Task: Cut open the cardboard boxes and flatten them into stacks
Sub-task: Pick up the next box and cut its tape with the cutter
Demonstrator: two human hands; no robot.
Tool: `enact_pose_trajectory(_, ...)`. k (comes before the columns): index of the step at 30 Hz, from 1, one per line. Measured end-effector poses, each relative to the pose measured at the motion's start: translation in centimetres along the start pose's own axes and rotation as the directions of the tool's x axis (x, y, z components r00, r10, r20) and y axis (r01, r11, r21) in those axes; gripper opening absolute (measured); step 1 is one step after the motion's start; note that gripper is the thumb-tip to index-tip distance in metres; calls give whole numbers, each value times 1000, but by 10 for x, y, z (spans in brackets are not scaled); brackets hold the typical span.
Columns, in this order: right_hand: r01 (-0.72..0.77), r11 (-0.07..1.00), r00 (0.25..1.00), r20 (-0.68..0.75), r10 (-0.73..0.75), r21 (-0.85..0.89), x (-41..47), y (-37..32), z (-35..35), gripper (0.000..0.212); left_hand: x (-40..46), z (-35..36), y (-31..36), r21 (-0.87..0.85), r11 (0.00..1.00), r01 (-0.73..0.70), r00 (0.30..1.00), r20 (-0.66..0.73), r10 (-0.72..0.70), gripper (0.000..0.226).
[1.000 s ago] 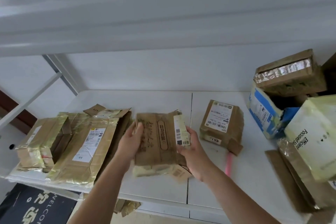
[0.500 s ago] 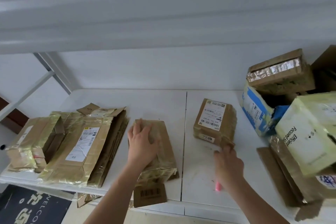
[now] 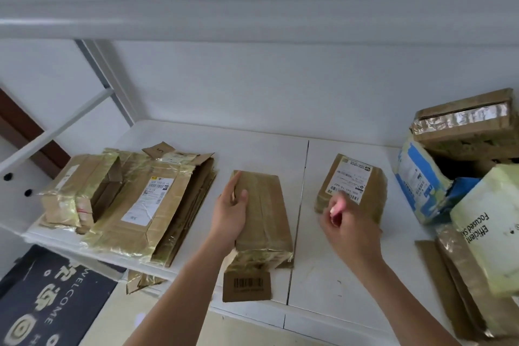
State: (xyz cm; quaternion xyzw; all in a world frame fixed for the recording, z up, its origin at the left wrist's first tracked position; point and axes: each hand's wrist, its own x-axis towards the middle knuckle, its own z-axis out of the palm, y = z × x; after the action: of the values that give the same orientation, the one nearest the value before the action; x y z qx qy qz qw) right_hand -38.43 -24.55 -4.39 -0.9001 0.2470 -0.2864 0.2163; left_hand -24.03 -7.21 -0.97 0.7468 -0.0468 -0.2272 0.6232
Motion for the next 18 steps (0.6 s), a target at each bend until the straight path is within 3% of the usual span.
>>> enact_pose_trajectory(3, 83, 936, 989, -147, -34, 342, 17, -24, 8, 13, 0, 5, -2, 68, 998, -14, 1000, -20, 16, 40)
enact_pose_trajectory(5, 66, 879, 995, -100, -21, 472, 19, -38, 18, 9, 0, 7, -4, 61, 998, -22, 1000, -18, 23, 41)
enact_pose_trajectory(8, -136, 742, 990, 59, 129, 656, 6, -44, 31, 12, 0, 6, -3, 22, 999, -46, 999, -28, 47, 40)
enact_pose_trajectory(11, -221, 657, 972, 113, 204, 720, 1, -47, 35, 5, 1, 0, -3, -64, 998, -28, 999, -30, 26, 37)
enact_pose_trajectory(15, -194, 662, 979, 96, 181, 724, -1, -62, 39, 1, 1, -7, -5, -98, 994, -46, 998, -44, 42, 35)
enact_pose_trajectory(18, -93, 687, 991, 2, 131, 720, 1, -73, 36, 2, 7, -11, -8, -191, 981, -8, 999, -51, -2, 31)
